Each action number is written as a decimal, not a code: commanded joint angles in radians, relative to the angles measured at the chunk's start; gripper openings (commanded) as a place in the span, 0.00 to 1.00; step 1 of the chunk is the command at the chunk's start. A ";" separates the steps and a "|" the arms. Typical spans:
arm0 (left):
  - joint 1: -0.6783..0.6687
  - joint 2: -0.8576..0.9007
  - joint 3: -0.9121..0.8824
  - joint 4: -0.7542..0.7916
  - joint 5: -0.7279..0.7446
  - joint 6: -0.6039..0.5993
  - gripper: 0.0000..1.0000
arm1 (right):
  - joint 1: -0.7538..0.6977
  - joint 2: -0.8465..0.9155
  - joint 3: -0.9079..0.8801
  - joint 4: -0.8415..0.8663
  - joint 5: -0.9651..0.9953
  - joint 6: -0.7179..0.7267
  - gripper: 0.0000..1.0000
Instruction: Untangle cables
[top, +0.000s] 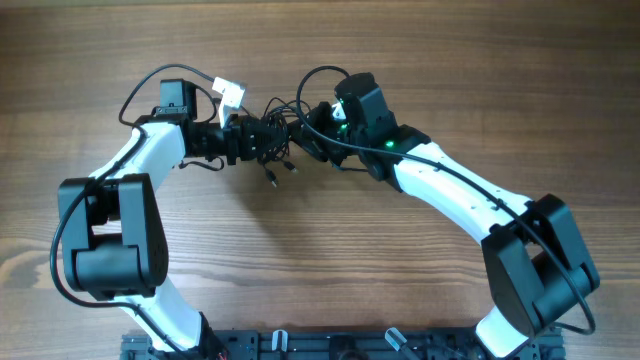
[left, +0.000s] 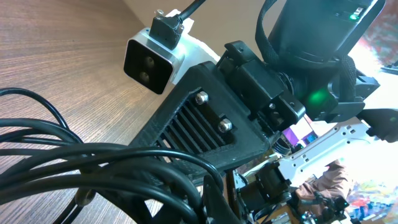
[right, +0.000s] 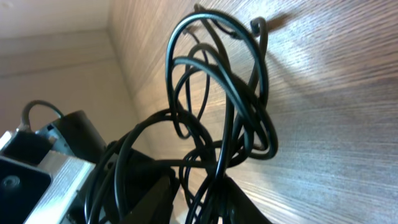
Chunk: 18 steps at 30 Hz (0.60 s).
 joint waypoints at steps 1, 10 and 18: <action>-0.005 0.003 0.002 0.003 0.034 0.026 0.07 | 0.013 0.027 0.002 -0.003 0.051 0.023 0.26; -0.005 0.003 0.002 0.009 0.034 0.026 0.06 | 0.030 0.060 0.002 0.029 0.054 0.012 0.09; 0.074 0.003 0.002 0.014 -0.005 -0.012 0.04 | -0.131 0.058 0.002 0.050 -0.237 -0.259 0.04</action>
